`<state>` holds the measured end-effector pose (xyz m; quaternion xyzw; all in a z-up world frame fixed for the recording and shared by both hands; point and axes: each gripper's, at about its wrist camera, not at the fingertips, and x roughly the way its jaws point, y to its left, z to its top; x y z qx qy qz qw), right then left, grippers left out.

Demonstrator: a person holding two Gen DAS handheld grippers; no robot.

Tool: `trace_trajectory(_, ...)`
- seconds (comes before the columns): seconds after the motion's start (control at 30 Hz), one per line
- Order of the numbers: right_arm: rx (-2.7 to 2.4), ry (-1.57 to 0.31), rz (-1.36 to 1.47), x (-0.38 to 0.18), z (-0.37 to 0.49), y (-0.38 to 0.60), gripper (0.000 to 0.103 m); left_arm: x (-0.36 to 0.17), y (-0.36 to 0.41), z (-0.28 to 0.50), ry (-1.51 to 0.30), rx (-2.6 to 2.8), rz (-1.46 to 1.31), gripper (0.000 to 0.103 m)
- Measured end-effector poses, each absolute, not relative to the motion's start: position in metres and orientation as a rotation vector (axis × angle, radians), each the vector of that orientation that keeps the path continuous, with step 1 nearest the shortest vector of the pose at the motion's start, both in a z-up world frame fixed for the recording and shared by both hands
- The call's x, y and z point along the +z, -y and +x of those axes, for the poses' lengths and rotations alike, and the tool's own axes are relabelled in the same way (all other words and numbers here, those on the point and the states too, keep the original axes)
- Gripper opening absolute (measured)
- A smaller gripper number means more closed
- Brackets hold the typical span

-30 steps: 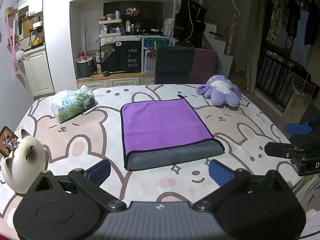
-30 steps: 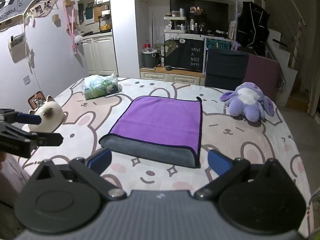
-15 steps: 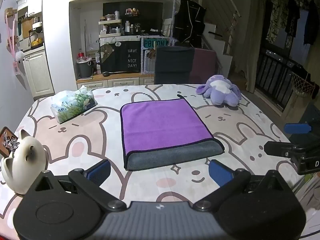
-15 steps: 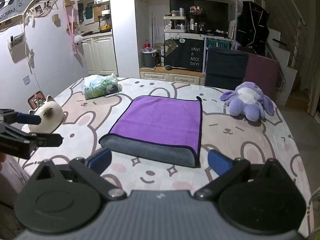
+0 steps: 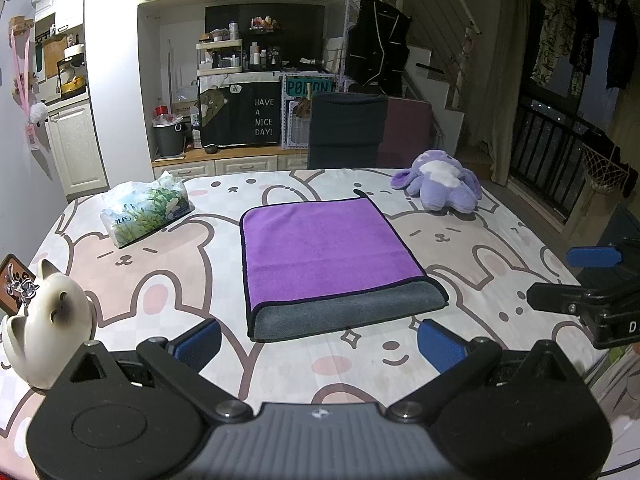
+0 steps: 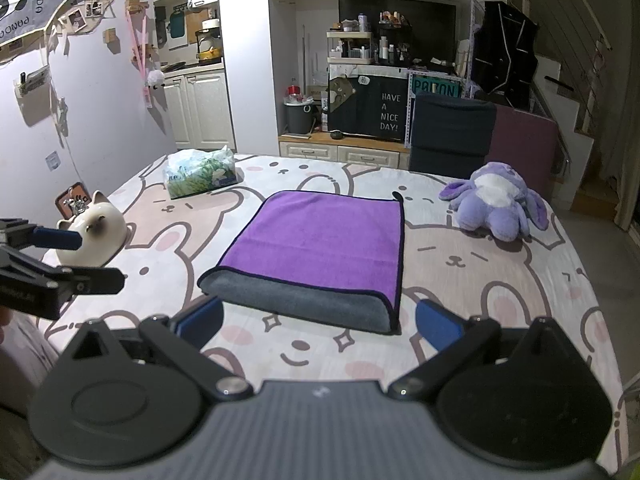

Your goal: Fold towel

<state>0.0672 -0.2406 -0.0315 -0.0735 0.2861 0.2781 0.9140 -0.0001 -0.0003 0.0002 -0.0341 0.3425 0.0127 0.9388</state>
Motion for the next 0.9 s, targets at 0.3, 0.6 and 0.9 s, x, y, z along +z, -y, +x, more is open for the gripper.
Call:
trace_trajectory(0.3,0.572,-0.591,-0.153,-0.0318,0.0673,0.2403,0.103,0.0003,0.0004,-0.0001,-0.699,0.026,-0.069,0.103)
trace_trajectory(0.6,0.57,-0.593,-0.153,-0.0322,0.069,0.2415,0.103,-0.0022,0.002,0.0003,-0.699,0.025,-0.069,0.103)
trace_trajectory(0.9,0.57,-0.595,-0.155,-0.0321,0.0691,0.2414,0.103,-0.0021,0.0019,0.0006,-0.699,0.026,-0.068,0.103)
